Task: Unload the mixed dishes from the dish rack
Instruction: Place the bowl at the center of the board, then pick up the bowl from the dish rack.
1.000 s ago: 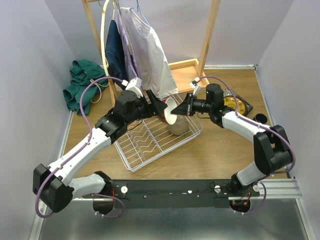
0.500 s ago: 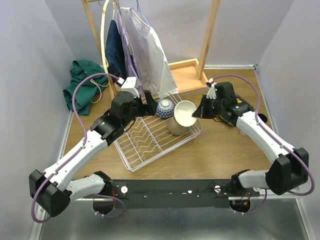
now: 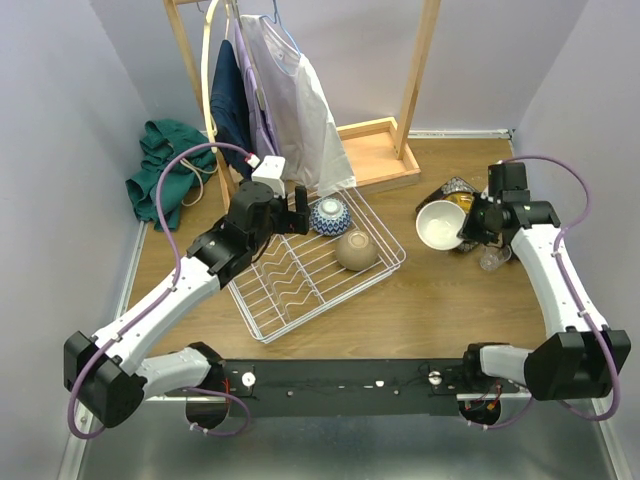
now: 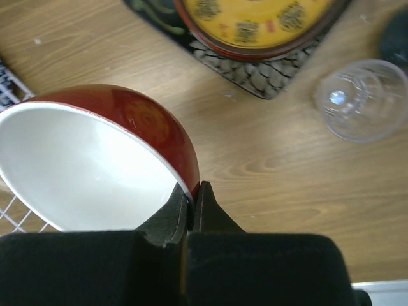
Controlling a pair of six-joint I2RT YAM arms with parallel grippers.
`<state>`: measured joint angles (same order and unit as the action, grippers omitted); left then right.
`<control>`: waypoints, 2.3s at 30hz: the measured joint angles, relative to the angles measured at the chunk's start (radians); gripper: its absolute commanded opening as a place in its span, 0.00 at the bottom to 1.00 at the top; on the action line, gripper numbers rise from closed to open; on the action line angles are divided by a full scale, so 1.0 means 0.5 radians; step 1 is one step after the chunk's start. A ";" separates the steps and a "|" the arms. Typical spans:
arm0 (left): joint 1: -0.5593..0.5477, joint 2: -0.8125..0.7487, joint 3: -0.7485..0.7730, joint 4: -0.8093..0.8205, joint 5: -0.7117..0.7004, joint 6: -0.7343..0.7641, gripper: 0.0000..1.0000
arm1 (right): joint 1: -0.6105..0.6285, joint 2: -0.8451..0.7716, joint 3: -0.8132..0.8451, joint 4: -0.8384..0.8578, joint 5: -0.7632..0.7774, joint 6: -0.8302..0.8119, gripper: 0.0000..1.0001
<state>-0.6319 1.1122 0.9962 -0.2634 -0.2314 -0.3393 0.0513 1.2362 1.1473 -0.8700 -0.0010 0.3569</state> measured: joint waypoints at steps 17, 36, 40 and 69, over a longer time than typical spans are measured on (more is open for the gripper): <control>0.000 0.051 -0.003 -0.017 0.010 0.084 0.99 | -0.257 0.198 -0.517 0.205 0.014 0.124 0.05; 0.000 0.188 0.019 -0.098 0.166 -0.025 0.99 | -0.313 -0.002 -0.595 0.383 -0.028 0.195 0.99; -0.001 0.297 0.114 -0.166 0.237 -0.163 0.99 | -0.313 -0.235 -0.580 0.410 -0.089 0.199 1.00; -0.078 0.921 0.004 0.312 0.621 -1.700 0.99 | -0.222 -0.539 -0.682 0.655 -0.603 0.196 1.00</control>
<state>-0.6708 1.5726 0.9981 -0.1074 0.0792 -1.1893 -0.0597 0.9668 0.8062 -0.5426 -0.3023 0.4549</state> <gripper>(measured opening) 0.988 0.997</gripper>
